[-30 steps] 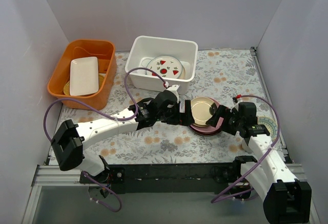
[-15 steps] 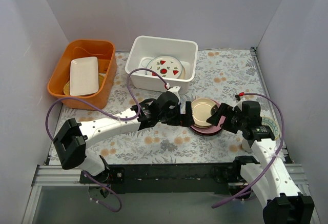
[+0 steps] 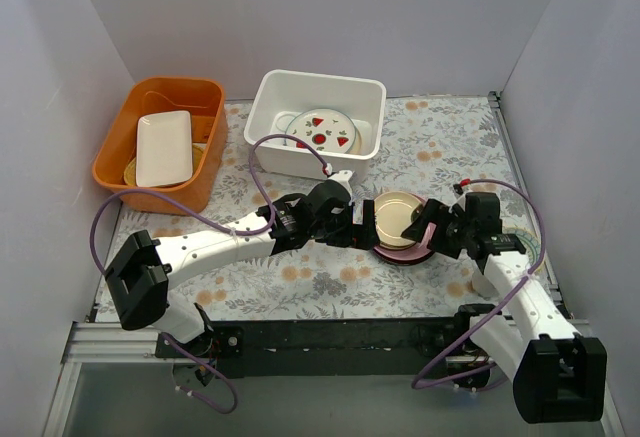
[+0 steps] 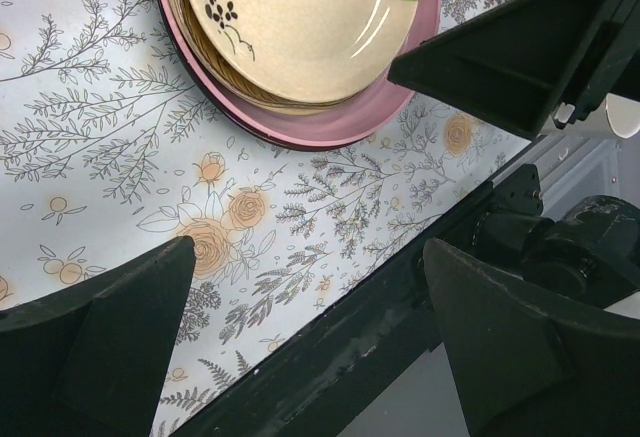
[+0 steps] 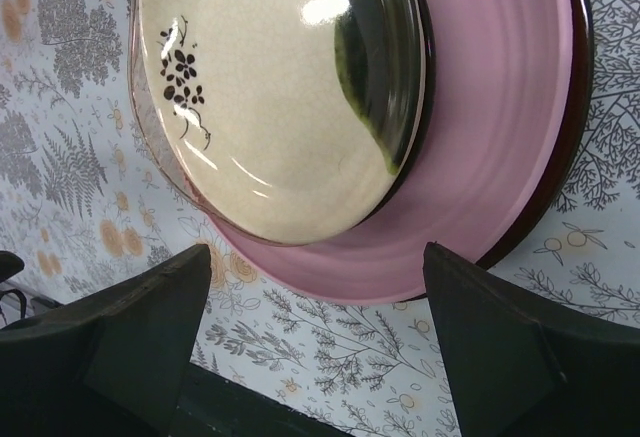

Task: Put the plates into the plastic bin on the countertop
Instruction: Pick up the plate at the center of the board.

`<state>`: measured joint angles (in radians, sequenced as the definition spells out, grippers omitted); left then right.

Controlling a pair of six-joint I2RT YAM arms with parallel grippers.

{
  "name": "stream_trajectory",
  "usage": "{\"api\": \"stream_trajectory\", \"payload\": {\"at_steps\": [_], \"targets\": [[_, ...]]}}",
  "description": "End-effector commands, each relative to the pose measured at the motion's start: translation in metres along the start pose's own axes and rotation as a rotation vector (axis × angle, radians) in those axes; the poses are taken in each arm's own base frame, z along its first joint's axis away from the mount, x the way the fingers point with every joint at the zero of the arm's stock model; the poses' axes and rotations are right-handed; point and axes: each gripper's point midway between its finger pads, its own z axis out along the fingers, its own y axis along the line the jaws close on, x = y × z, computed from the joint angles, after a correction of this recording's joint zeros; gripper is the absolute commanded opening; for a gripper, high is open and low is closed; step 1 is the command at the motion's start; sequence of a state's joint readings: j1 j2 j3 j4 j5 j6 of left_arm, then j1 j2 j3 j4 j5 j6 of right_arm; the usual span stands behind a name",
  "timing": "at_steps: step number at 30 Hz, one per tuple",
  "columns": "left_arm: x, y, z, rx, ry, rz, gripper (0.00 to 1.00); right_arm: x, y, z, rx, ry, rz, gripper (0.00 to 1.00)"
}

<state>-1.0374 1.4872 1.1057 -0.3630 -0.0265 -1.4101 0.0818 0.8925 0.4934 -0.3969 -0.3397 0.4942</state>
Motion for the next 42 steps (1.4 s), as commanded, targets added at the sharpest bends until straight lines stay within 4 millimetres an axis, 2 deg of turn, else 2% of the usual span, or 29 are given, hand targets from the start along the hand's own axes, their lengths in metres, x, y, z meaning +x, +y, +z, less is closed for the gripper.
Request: {"api": "stream_trajectory", "payload": {"at_steps": [1,5,9,17,21,29,33,41,42], "targets": [[-0.008,-0.004,-0.009,0.006,-0.037,0.017,0.98,-0.016,0.006,0.010,-0.054,-0.053,-0.018,0.93],[-0.007,-0.003,-0.007,0.002,-0.033,0.015,0.98,-0.012,0.004,0.018,-0.084,-0.052,0.012,0.90],[-0.008,-0.003,-0.004,-0.004,-0.033,0.015,0.98,-0.005,0.001,0.024,-0.098,-0.033,0.058,0.81],[-0.010,-0.002,0.001,-0.015,-0.041,0.009,0.98,0.007,-0.014,0.034,-0.087,-0.066,0.142,0.71],[-0.010,-0.001,0.003,-0.021,-0.038,0.010,0.98,0.011,-0.019,0.038,-0.087,-0.080,0.190,0.62],[-0.006,0.001,0.007,-0.027,-0.029,-0.002,0.98,0.023,-0.029,0.047,-0.089,-0.090,0.276,0.59],[-0.003,0.001,0.009,-0.021,-0.022,-0.017,0.98,0.026,-0.029,0.049,-0.103,-0.083,0.301,0.28],[-0.003,0.004,0.005,-0.031,-0.030,-0.020,0.98,0.024,-0.022,0.050,-0.139,-0.069,0.296,0.19],[-0.004,0.005,0.004,-0.033,-0.034,-0.024,0.98,0.024,-0.019,0.049,-0.147,-0.067,0.293,0.15]]}}
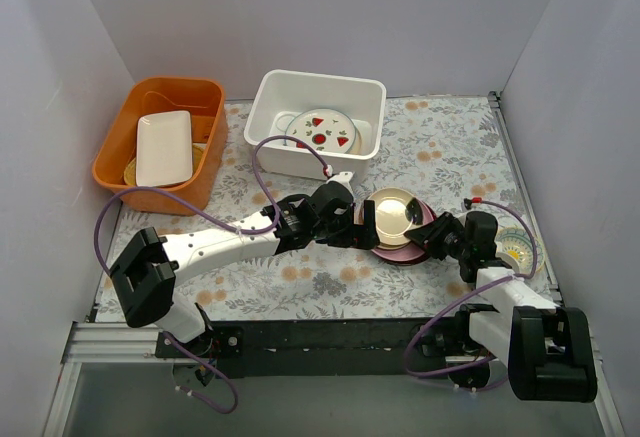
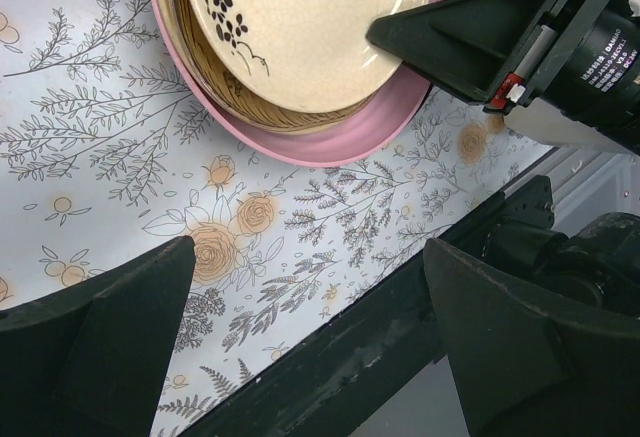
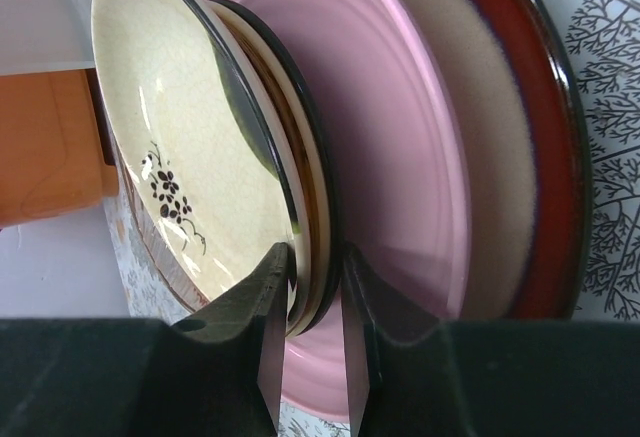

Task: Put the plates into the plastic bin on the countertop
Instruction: Pick up the plate at the center of the board.

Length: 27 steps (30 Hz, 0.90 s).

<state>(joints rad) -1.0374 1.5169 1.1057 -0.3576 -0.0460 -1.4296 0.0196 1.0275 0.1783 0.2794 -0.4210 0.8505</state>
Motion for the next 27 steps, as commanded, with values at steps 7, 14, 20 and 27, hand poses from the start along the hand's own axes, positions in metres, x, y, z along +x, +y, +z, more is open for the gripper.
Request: {"api": "stream_trajectory", "payload": {"at_steps": [7,14,20,27], "targets": [[-0.017,-0.002,-0.019,-0.007,-0.078,-0.014,0.98,0.015,-0.001,-0.006,0.009,0.067,-0.015,0.03],[-0.029,-0.001,-0.034,-0.019,-0.109,-0.027,0.98,-0.006,0.030,-0.014,-0.040,0.027,-0.053,0.01],[-0.036,0.001,-0.039,-0.031,-0.123,-0.033,0.98,-0.013,0.042,-0.019,-0.061,0.010,-0.066,0.01],[-0.028,0.010,-0.032,-0.047,-0.106,-0.064,0.98,-0.005,0.033,-0.015,-0.047,0.044,-0.059,0.01]]}}
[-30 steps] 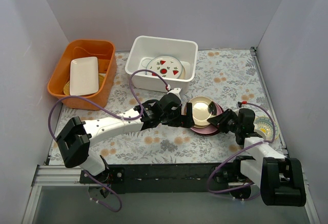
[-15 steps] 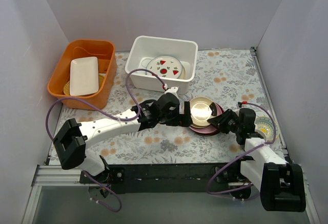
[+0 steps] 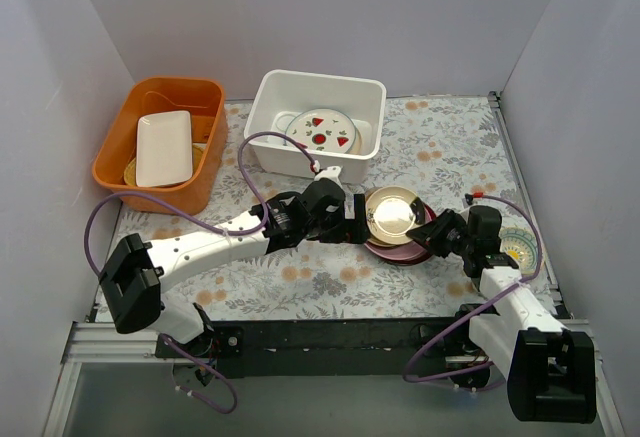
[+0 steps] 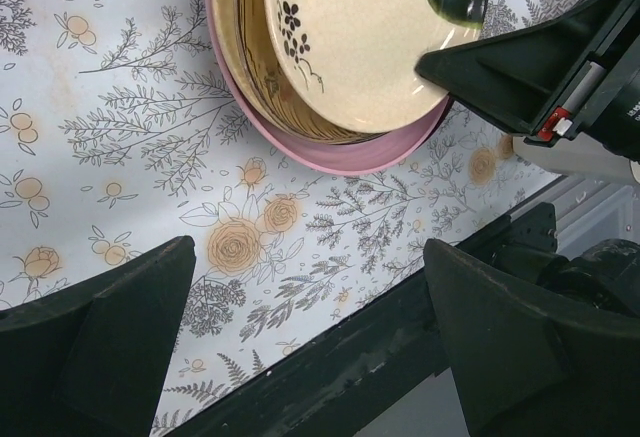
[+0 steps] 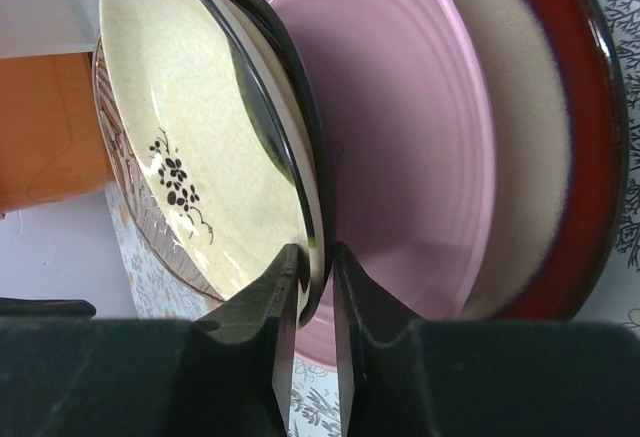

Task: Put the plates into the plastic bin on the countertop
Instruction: Pick up the plate at the center of the board.

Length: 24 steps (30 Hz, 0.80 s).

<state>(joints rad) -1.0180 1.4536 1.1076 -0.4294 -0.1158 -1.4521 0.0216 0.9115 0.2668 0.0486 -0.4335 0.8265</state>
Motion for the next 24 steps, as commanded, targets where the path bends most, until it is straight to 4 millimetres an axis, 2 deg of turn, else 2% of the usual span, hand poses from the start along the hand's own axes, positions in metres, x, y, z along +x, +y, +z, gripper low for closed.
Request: {"api": "stream_trajectory", "payload": {"at_steps": [1,5,8,12,13,15,16,18,22,23,24], "targets": [[-0.012,-0.003,-0.012,0.019,-0.046,-0.036,0.98,0.001,0.010,0.002,-0.053,0.025,-0.045,0.01],[-0.003,0.003,-0.005,0.006,-0.025,-0.047,0.98,0.007,0.005,0.004,-0.057,0.036,-0.029,0.01],[-0.002,0.006,-0.002,-0.001,-0.024,-0.053,0.98,0.004,0.009,0.004,-0.068,0.029,-0.033,0.01],[0.013,0.010,0.011,0.016,0.009,-0.086,0.98,0.003,0.012,0.003,-0.076,0.028,-0.034,0.01],[0.014,0.006,0.015,0.039,0.011,-0.115,0.98,0.004,0.011,0.004,-0.077,0.029,-0.034,0.01],[0.020,0.005,0.021,0.053,0.024,-0.146,0.95,0.005,0.010,0.004,-0.075,0.032,-0.032,0.02],[0.029,0.007,0.026,0.057,0.051,-0.160,0.92,0.005,0.010,0.004,-0.076,0.033,-0.032,0.02],[0.029,0.000,0.032,0.098,0.045,-0.206,0.86,0.007,0.008,0.005,-0.073,0.037,-0.030,0.02],[0.036,0.000,0.045,0.120,0.041,-0.285,0.74,0.007,0.006,0.005,-0.069,0.035,-0.030,0.02],[0.042,0.005,0.049,0.109,0.051,-0.296,0.72,0.007,0.006,0.005,-0.070,0.034,-0.030,0.02],[0.045,0.001,0.048,0.131,0.071,-0.327,0.70,0.007,0.006,0.005,-0.068,0.034,-0.030,0.02]]}}
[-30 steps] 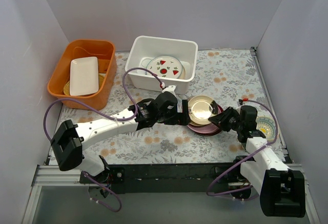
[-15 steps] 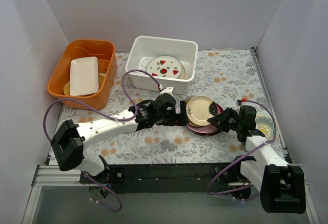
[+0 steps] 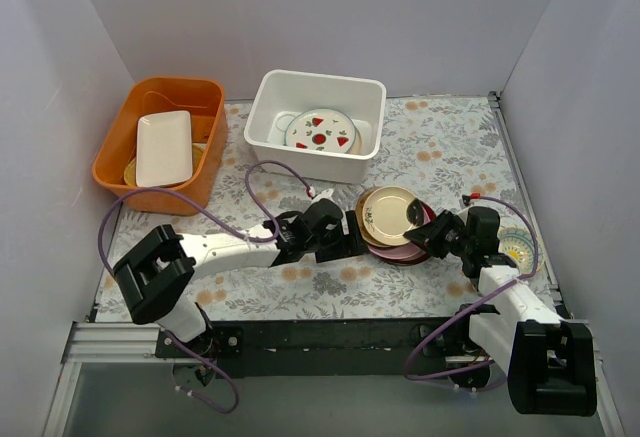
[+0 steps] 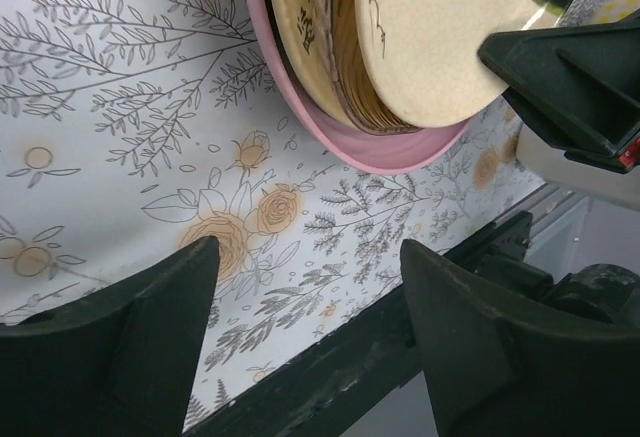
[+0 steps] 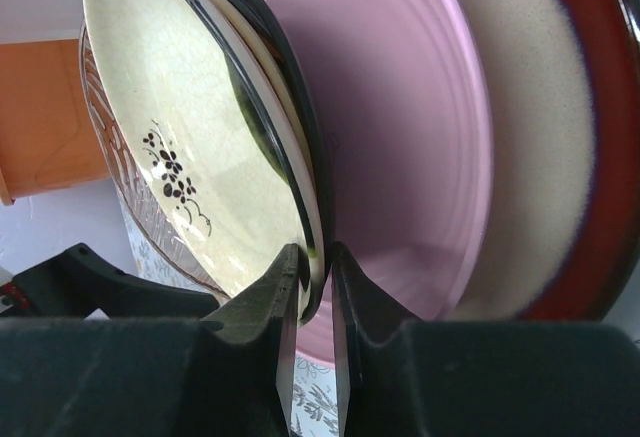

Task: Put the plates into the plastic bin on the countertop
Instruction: Pick up the plate at the center of the board.

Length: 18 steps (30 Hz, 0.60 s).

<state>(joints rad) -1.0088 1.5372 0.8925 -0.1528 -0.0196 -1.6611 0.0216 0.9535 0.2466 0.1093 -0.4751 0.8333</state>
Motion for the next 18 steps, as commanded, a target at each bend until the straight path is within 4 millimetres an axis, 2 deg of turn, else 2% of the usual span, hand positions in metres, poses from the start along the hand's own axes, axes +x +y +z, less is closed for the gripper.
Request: {"api": "stream_trajectory", "payload": {"at_steps": [1,5,9,12,13,18], "targets": [[-0.001,-0.018,0.005,0.101,-0.005,-0.120,0.70,0.002,0.005,0.001,-0.038,0.006,-0.035,0.02],[-0.002,-0.019,0.010,0.119,-0.017,-0.152,0.67,0.002,0.004,0.002,-0.037,0.006,-0.035,0.02],[0.001,-0.014,0.022,0.090,-0.010,-0.158,0.66,0.003,0.004,0.002,-0.038,0.009,-0.035,0.02],[-0.002,-0.020,0.030,0.097,-0.005,-0.155,0.66,0.002,0.005,0.002,-0.040,0.005,-0.038,0.02],[0.002,-0.015,0.036,0.075,0.012,-0.148,0.65,0.002,0.004,0.002,-0.040,0.004,-0.038,0.02],[0.002,-0.016,0.044,0.067,0.019,-0.140,0.65,0.002,0.004,0.002,-0.038,0.006,-0.038,0.03]]}}
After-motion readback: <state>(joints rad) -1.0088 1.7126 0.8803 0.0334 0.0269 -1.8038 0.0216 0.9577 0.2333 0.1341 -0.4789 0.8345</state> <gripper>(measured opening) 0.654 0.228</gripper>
